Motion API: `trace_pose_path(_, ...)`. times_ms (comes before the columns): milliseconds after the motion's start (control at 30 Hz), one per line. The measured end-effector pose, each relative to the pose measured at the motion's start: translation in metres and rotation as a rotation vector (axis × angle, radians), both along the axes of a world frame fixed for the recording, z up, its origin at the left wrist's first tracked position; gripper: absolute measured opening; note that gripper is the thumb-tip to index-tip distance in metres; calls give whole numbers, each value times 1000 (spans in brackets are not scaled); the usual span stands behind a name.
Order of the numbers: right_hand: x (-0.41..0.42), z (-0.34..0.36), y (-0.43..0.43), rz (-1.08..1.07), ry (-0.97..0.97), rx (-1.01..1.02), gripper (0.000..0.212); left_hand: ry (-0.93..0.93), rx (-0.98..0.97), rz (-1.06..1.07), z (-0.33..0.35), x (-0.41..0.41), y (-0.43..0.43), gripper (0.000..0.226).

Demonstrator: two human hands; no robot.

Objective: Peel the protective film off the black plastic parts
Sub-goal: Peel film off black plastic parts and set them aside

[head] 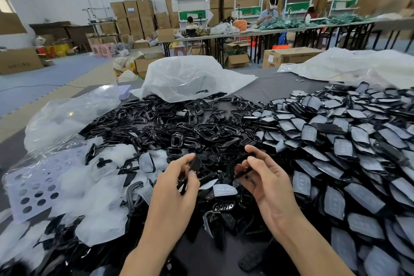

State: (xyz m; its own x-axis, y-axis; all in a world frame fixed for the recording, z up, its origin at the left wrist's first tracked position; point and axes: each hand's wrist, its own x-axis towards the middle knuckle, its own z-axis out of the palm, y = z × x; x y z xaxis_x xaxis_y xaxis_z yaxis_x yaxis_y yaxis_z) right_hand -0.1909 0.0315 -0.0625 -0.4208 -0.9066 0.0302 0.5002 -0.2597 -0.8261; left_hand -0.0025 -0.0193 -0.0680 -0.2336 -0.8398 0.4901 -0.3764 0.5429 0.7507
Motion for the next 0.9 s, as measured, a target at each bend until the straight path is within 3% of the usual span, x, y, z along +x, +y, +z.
trace_pose_path(533,11,0,3,63,-28,79,14,74,60,-55,4,2,1,47)
trace_pose_path(900,12,-1,3,74,-48,87,13,123,81,-7,2,-2,4,26)
